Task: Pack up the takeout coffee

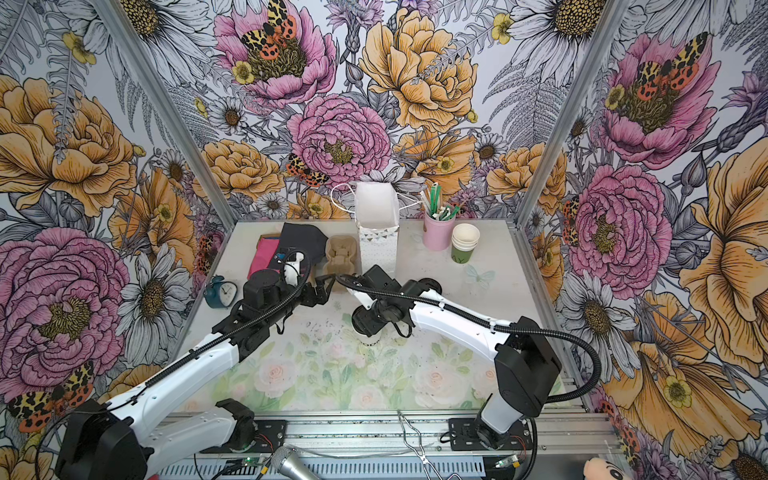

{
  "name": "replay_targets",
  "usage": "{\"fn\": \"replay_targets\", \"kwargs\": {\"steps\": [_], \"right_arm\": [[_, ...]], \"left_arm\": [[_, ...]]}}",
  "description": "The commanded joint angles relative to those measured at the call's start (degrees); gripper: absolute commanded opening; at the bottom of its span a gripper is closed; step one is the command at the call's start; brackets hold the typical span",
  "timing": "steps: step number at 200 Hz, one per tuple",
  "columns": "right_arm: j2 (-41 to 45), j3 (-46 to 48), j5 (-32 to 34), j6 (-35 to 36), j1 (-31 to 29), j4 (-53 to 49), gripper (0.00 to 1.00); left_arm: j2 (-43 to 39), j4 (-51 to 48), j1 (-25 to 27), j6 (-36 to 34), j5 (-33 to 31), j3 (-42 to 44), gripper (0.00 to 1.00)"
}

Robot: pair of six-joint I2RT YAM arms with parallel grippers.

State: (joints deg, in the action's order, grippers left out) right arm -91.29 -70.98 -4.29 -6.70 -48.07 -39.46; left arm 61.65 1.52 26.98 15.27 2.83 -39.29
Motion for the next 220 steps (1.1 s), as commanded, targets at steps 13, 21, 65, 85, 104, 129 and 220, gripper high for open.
{"fn": "replay_targets", "kwargs": {"steps": [13, 21, 65, 85, 104, 129, 220], "right_arm": [[-0.9, -1.5, 0.6, 0.7, -0.8, 0.2, 0.67], [-1.1, -1.5, 0.8, 0.8, -0.9, 0.0, 0.67], [-1.2, -1.0, 1.6, 0.9, -1.1, 0.0, 0.67], [-1.7, -0.8, 1.6, 0.9, -1.1, -0.1, 0.67], [-2.0, -0.4, 1.9, 0.9, -1.1, -0.2, 0.68], [-2.3, 0.3, 2.8, 1.0, -1.1, -0.6, 0.68], [-3.7, 3.3, 5.7, 0.3, -2.0, -2.7, 0.68]], "left_arm": [[0.3, 0.9, 0.0, 0.4, 0.5, 0.8, 0.96], [0.4, 0.9, 0.0, 0.4, 0.5, 0.8, 0.96], [0.3, 1.0, 0.0, 0.5, 0.4, 0.9, 0.96], [0.3, 1.0, 0.0, 0.5, 0.4, 1.0, 0.96], [0.2, 0.9, 0.0, 0.5, 0.5, 1.1, 0.96], [0.1, 0.9, 0.0, 0.5, 0.3, 1.2, 0.96], [0.4, 1.2, 0.1, 0.7, 0.2, 1.4, 0.96]]}}
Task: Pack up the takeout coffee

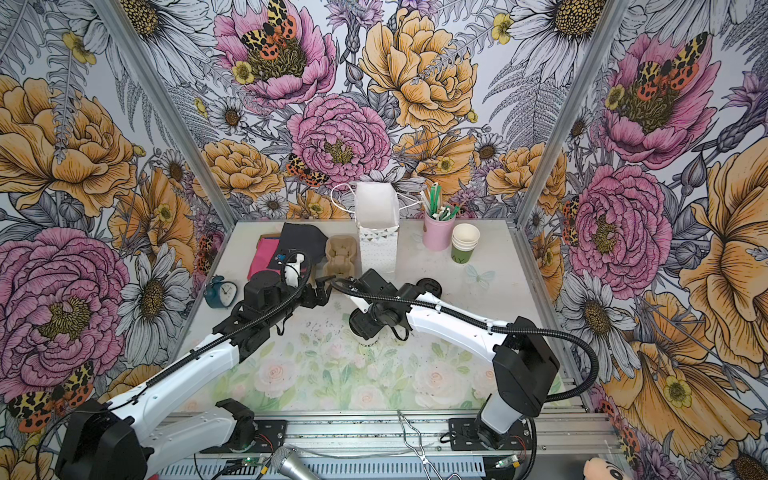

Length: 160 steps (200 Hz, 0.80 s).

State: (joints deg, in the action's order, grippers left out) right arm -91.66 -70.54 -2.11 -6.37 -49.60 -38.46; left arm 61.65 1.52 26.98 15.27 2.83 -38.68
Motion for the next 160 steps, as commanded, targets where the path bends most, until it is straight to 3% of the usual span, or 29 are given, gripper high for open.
{"fn": "replay_targets", "kwargs": {"steps": [1, 160], "right_arm": [[-3.4, 2.9, 3.5, 0.0, -0.4, -3.7, 0.68], [-4.7, 7.8, 4.6, -5.0, 1.1, -7.9, 0.67]], "left_arm": [[0.4, 1.2, 0.1, 0.6, 0.2, 0.8, 0.96], [1.4, 1.6, 0.1, 0.9, 0.7, 0.7, 0.96]]}}
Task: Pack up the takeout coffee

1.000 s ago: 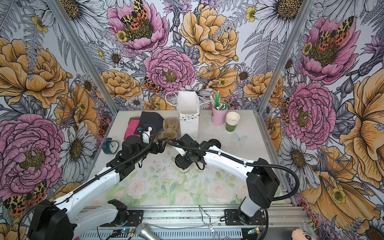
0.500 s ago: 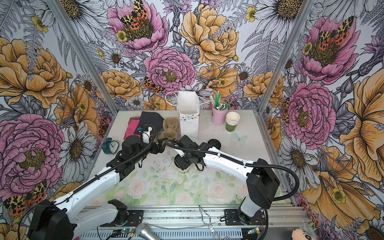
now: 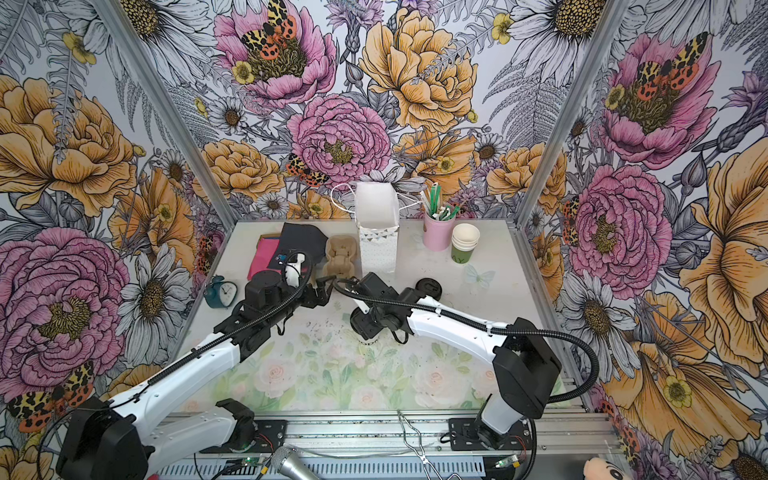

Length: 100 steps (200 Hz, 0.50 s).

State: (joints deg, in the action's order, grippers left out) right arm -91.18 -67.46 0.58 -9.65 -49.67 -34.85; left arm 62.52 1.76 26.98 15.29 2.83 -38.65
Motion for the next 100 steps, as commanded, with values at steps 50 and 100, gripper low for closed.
{"fn": "replay_targets", "kwargs": {"steps": [50, 100], "right_arm": [[-7.2, 5.4, -0.5, -3.0, 1.0, -13.5, 0.67], [-9.5, 6.2, -2.2, -5.0, 0.4, -16.6, 0.65]], "left_arm": [[0.4, 1.4, 0.1, 0.8, 0.5, 0.9, 0.96], [0.5, 1.6, 0.0, 0.7, 0.5, 1.0, 0.97]]}}
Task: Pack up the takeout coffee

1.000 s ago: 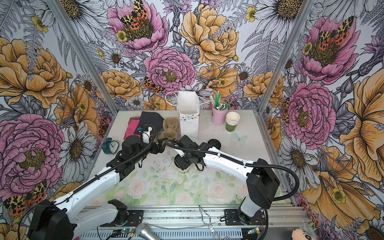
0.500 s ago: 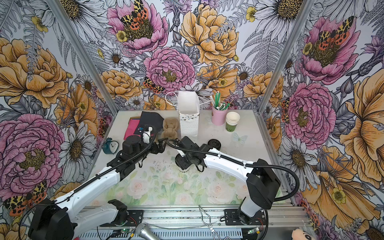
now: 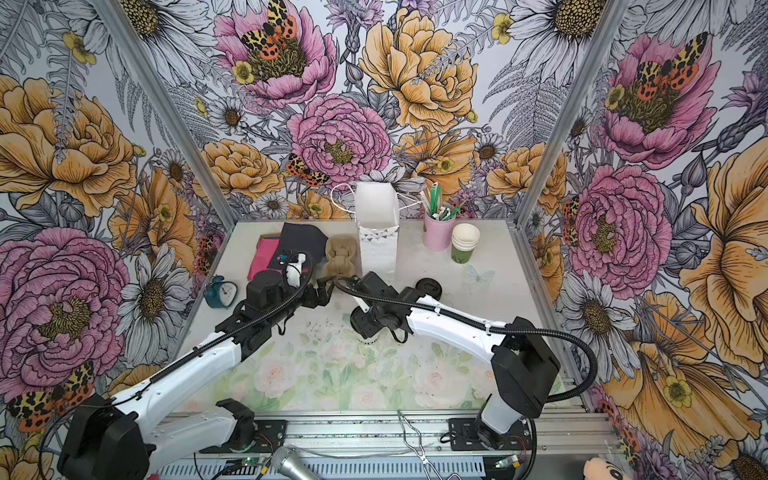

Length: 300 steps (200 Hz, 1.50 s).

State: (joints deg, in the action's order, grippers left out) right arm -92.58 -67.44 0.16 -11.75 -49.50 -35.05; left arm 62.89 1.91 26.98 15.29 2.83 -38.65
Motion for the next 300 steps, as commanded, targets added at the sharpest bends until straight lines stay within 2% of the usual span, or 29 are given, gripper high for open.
{"fn": "replay_targets", "kwargs": {"steps": [1, 183, 300], "right_arm": [[-8.1, 6.2, -1.9, -2.9, 0.2, -16.5, 0.65], [-13.7, 7.2, -4.8, -6.5, -3.5, -21.4, 0.64], [-11.8, -3.6, -2.3, -6.1, -3.4, -21.2, 0.69]], "left_arm": [[0.1, 1.4, 0.1, 0.7, 0.6, 1.0, 0.96], [-0.3, 1.6, 0.0, 1.1, 0.6, 1.4, 0.97], [-1.2, 1.8, 0.0, 1.0, 0.3, 2.0, 0.97]]}}
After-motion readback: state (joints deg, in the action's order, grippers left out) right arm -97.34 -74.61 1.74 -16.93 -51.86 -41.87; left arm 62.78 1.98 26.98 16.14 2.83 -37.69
